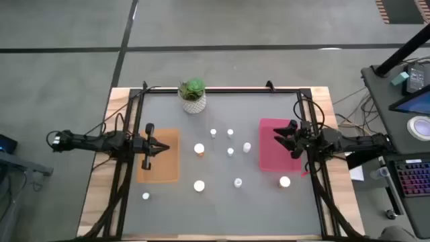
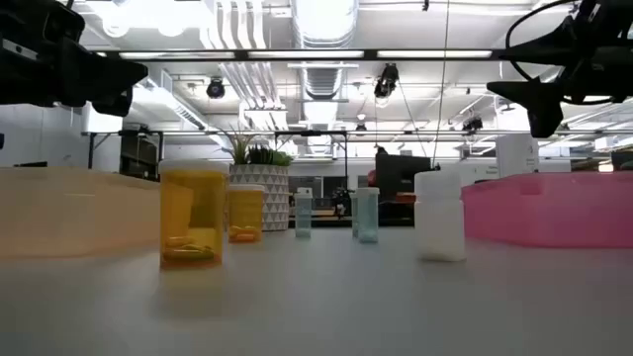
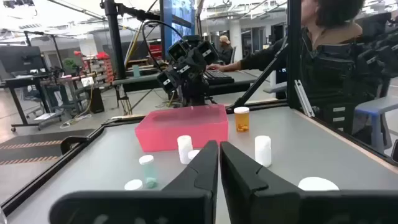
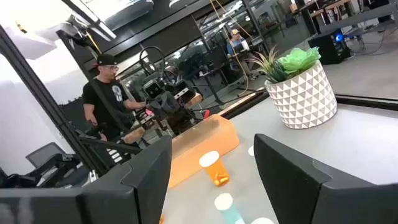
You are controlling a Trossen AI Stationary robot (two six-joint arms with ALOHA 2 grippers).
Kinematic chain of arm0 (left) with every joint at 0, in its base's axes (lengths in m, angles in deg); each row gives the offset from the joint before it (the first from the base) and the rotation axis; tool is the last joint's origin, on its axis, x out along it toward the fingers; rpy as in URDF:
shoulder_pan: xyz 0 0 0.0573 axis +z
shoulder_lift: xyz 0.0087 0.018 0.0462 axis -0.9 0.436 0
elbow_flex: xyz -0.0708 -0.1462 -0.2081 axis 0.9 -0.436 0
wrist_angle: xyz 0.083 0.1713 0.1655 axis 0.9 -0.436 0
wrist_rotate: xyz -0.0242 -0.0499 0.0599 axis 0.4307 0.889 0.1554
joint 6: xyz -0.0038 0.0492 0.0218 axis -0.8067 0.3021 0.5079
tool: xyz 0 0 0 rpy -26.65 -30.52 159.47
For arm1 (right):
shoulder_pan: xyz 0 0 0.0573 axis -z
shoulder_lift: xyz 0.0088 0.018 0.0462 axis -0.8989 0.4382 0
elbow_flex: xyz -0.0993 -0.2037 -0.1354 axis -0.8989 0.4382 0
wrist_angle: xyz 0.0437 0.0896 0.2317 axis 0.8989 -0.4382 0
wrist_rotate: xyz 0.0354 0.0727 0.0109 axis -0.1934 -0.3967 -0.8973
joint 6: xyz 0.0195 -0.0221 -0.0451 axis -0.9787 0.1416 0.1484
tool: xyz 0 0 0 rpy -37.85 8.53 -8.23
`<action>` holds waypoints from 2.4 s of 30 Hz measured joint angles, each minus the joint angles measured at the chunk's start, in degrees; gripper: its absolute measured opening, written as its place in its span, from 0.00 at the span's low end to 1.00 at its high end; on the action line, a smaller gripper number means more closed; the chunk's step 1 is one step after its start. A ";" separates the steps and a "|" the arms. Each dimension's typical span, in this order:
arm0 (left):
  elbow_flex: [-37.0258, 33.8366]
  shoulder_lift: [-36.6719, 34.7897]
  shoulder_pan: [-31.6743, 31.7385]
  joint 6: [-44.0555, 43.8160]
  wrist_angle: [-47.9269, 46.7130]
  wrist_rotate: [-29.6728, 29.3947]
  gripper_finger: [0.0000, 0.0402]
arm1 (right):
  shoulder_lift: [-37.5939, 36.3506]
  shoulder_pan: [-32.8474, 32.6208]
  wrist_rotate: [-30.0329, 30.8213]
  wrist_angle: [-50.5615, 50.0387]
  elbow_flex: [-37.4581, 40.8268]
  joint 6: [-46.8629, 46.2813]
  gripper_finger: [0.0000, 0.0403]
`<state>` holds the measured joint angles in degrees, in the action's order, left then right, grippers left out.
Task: Pick and place medicine bottles into bin by pill shape (circle, oval)
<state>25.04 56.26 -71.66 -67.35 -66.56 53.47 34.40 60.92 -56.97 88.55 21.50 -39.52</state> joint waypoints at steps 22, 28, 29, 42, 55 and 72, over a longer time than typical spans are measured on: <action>0.00 0.00 0.00 -0.01 0.00 -0.01 0.00 | 0.00 0.01 0.00 -0.01 0.00 0.00 0.54; 0.00 0.00 0.00 -0.02 0.00 -0.02 0.00 | -0.01 0.00 0.00 -0.01 0.00 0.00 0.54; 0.00 0.00 0.00 0.00 0.00 -0.02 0.00 | 0.00 0.00 -0.01 0.00 0.00 0.00 0.54; 0.00 0.00 0.00 0.00 0.00 0.00 0.00 | 0.00 0.00 0.00 0.00 0.00 0.00 0.54; 0.00 -0.01 0.00 0.00 0.00 -0.01 0.00 | -0.02 0.00 0.00 -0.02 0.00 0.00 0.54; 0.00 -0.01 0.00 -0.01 0.00 -0.01 0.00 | -0.02 0.10 1.99 0.89 0.00 2.34 0.54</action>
<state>25.04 56.25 -71.66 -67.36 -66.56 53.47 34.38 61.02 -54.98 89.44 21.51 -37.18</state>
